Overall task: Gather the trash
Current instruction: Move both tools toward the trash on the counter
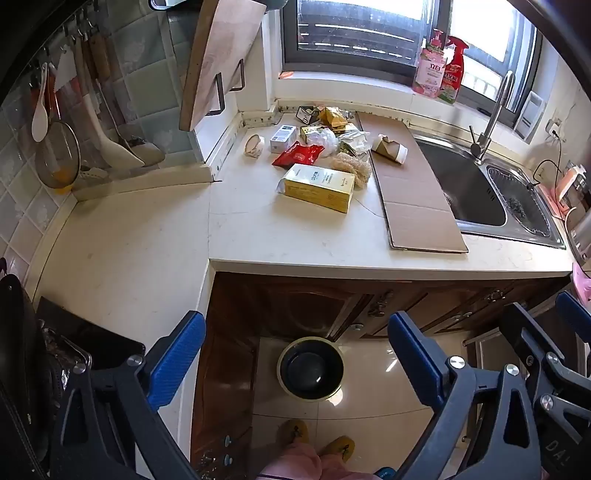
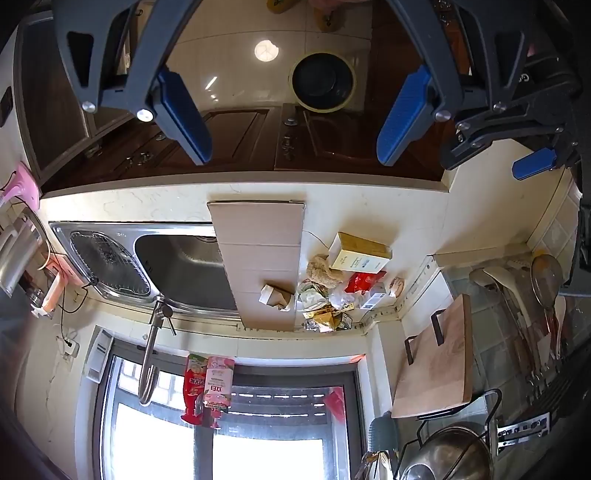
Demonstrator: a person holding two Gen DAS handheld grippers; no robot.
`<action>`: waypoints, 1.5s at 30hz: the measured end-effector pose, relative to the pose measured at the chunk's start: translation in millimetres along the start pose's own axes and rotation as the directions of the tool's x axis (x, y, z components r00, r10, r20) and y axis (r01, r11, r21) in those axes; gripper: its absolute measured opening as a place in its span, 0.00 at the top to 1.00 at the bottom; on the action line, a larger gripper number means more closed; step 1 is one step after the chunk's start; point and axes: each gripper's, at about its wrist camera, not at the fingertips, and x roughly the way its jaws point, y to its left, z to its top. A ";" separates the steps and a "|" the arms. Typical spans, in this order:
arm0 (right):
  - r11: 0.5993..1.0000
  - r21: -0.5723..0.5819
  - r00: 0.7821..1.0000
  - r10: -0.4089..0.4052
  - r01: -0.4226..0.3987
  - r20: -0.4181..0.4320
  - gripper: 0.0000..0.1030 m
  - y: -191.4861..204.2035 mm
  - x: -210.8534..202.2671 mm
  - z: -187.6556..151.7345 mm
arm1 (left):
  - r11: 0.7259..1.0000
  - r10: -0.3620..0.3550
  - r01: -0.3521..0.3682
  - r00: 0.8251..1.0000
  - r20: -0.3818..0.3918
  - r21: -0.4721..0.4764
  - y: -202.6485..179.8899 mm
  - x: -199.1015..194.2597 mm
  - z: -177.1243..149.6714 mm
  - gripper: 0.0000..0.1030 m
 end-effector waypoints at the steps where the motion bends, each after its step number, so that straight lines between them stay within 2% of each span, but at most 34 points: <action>1: 1.000 -0.001 1.000 0.000 0.000 0.000 0.11 0.1 -0.3 -0.1 | 1.000 -0.001 0.001 1.000 -0.001 0.001 0.0 0.0 0.0 0.06; 10: 1.000 0.005 1.000 -0.001 0.001 0.022 0.11 4.7 -10.6 3.7 | 1.000 0.003 -0.003 1.000 0.022 0.016 4.5 -10.8 4.3 0.07; 15: 1.000 -0.004 1.000 0.002 -0.002 0.027 0.11 3.2 -10.1 -0.1 | 1.000 -0.006 0.006 0.999 0.048 0.013 2.3 -12.4 0.1 0.15; 25: 1.000 0.020 0.999 0.004 -0.005 0.049 0.11 0.3 -12.6 -0.4 | 1.000 -0.003 0.001 0.997 0.081 0.021 1.0 -16.9 -1.7 0.15; 30: 1.000 0.017 0.999 0.007 -0.008 0.049 0.11 -1.1 -12.3 -0.5 | 1.000 0.015 -0.016 0.997 0.073 0.023 0.6 -15.7 -2.8 0.15; 45: 1.000 0.023 0.999 0.012 -0.013 0.050 0.11 1.1 -11.2 -1.2 | 1.000 0.008 -0.009 0.998 0.059 0.020 -0.2 -13.2 -3.2 0.15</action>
